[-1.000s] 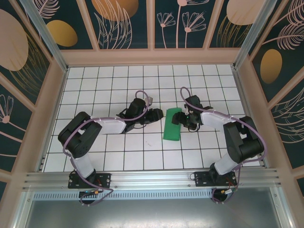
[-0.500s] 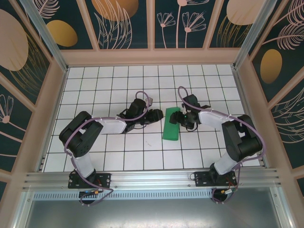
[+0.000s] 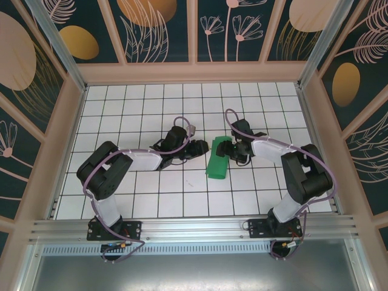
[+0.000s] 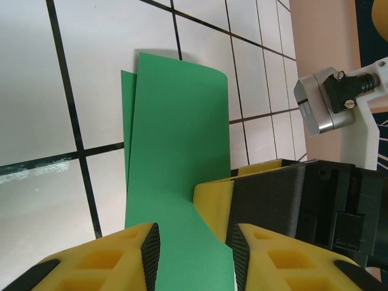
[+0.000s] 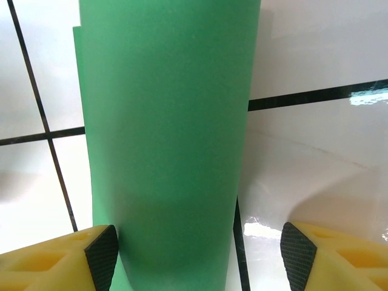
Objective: Fold a paper plane with a square sheet of paper (pick it up from the middle)
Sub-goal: Fold the square sheet of paper in half at the center of the table.
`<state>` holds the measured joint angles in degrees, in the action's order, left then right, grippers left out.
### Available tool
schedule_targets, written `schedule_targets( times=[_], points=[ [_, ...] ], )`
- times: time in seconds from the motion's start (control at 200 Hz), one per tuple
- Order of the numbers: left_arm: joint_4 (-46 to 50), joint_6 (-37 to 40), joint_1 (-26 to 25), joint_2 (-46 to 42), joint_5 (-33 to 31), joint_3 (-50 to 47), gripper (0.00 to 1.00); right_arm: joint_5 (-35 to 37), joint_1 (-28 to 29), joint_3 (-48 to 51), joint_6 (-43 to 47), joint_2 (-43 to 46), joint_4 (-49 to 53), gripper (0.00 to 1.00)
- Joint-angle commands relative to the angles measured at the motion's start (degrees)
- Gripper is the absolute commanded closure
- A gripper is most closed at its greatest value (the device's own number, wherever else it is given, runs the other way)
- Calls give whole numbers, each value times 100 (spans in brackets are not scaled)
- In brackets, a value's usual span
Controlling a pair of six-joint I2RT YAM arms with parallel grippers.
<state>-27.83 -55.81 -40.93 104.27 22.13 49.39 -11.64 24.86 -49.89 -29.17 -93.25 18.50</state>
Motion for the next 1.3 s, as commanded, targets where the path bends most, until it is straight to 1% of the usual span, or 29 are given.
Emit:
schedule_targets(
  times=[0.0,0.255,0.31,0.425,0.876,1.041,1.296],
  points=[
    [-162,-53,-9,123,117,147,61,-59,67,-176,277,-89,259,25],
    [-168,-72,-6,130,116,144,61,47,47,-239,414,-184,402,27],
    [-161,-77,-8,153,123,155,61,-48,49,-241,513,-193,409,27],
    [-184,-97,-7,180,171,190,62,127,45,-277,502,-253,467,28],
    [-150,-86,-5,197,217,215,62,-93,37,-381,777,-390,549,28],
    [-157,-93,-11,233,264,249,63,199,23,-461,740,-475,683,28],
    [-126,-115,-11,303,274,282,64,331,19,-346,540,-582,611,28]
  ],
)
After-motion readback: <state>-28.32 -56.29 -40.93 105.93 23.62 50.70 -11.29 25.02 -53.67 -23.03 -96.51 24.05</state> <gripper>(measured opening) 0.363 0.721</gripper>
